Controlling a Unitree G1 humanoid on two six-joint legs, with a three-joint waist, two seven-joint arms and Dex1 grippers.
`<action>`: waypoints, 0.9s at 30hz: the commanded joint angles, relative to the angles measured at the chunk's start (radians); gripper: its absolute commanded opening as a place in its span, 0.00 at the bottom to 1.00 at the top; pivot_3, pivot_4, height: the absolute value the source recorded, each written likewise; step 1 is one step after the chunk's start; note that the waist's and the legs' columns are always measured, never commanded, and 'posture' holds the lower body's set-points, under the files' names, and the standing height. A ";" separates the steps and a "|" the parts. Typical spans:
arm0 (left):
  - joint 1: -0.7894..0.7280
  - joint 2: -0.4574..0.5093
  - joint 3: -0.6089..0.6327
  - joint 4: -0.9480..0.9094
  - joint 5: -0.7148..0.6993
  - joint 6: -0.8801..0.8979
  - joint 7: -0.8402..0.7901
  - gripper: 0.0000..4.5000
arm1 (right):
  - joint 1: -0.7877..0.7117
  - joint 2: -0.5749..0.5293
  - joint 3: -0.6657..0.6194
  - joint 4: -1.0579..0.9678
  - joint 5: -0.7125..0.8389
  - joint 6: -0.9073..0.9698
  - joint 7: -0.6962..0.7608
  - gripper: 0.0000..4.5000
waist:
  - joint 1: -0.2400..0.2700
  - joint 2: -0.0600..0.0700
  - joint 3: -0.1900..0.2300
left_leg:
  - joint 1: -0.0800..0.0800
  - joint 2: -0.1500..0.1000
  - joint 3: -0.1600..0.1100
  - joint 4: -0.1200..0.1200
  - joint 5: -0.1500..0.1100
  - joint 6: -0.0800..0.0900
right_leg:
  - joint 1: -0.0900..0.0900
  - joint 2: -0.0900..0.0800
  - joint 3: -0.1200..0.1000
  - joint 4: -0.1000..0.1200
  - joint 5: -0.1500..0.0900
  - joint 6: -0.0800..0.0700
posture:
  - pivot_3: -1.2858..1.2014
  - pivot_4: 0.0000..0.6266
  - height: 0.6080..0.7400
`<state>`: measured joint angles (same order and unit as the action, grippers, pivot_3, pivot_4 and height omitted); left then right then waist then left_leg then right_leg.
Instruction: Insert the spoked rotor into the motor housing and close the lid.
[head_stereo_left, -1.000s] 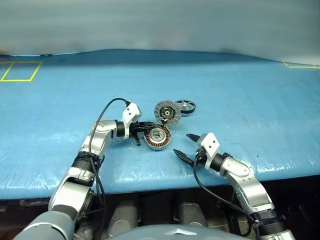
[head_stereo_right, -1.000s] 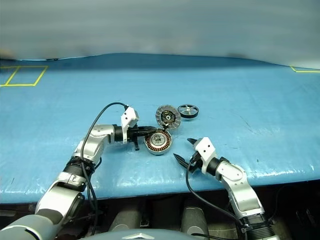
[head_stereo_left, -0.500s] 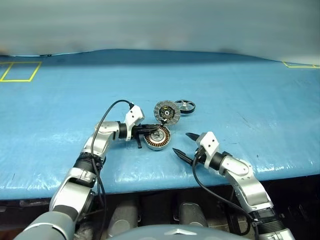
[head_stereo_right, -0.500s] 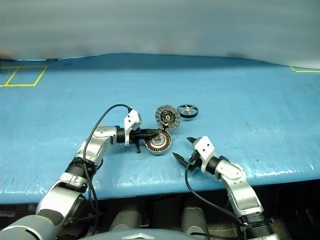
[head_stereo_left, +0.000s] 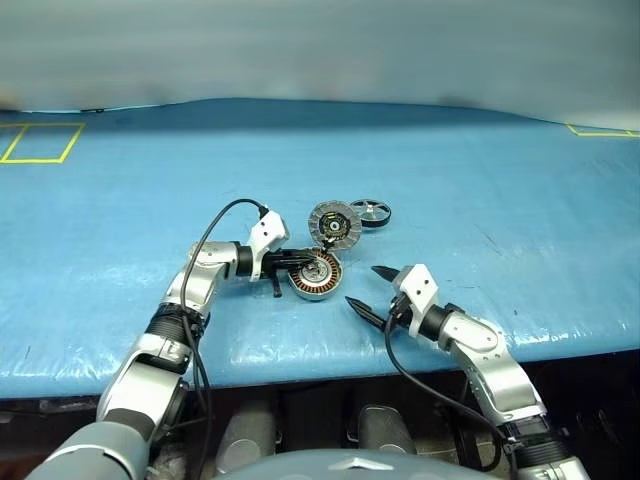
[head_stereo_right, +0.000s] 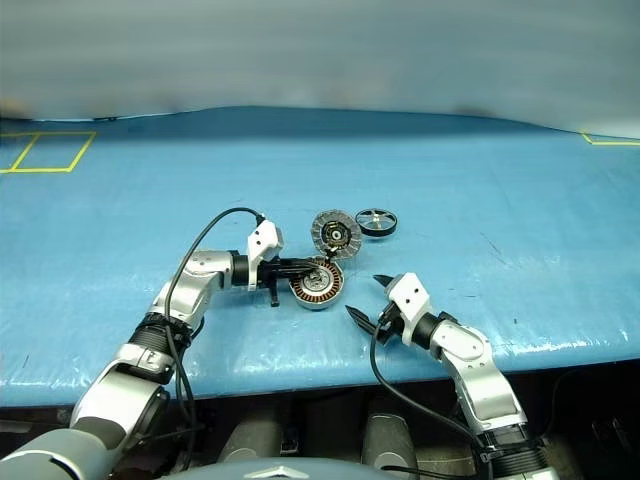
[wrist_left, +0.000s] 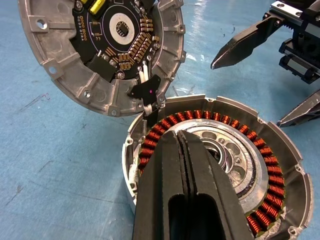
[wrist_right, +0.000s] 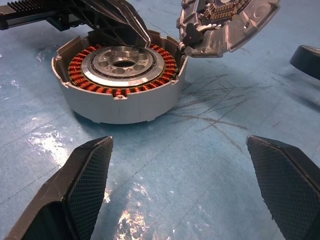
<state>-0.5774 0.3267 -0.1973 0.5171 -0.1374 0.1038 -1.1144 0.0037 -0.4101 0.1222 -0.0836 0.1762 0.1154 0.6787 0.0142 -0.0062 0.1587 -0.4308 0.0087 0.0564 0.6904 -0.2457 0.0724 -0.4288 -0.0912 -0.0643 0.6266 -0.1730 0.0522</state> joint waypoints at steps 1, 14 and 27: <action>0.006 0.006 0.013 -0.027 -0.011 -0.004 -0.001 0.00 | -0.018 0.004 -0.004 -0.009 0.004 -0.023 0.008 1.00 | 0.000 0.000 0.000 | 0.000 0.000 0.000 0.000 0.000 0.000 | 0.000 0.000 0.000 0.000 0.000 0.000 | 0.52 0.24 1.00; 0.005 -0.016 -0.004 -0.027 0.006 -0.009 0.021 0.00 | -0.032 0.014 0.017 0.014 -0.010 -0.023 0.023 1.00 | 0.001 0.000 0.000 | 0.000 0.000 0.000 0.000 0.000 0.000 | 0.000 0.000 0.000 0.000 0.000 0.000 | 0.52 0.24 1.00; 0.037 -0.026 -0.006 -0.079 -0.033 0.013 -0.028 0.00 | -0.026 0.012 0.022 0.018 -0.015 -0.021 0.020 1.00 | 0.000 0.000 0.000 | 0.000 0.000 0.000 0.000 0.000 0.000 | 0.000 0.000 0.000 0.000 0.000 0.000 | 0.52 0.24 1.00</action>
<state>-0.5495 0.2990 -0.1989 0.4901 -0.1529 0.1090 -1.1195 -0.0190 -0.3956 0.1496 -0.0474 0.1627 0.1117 0.6969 0.0139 -0.0062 0.1586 -0.4307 0.0087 0.0564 0.6904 -0.2457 0.0723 -0.4287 -0.0911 -0.0642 0.6267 -0.1730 0.0522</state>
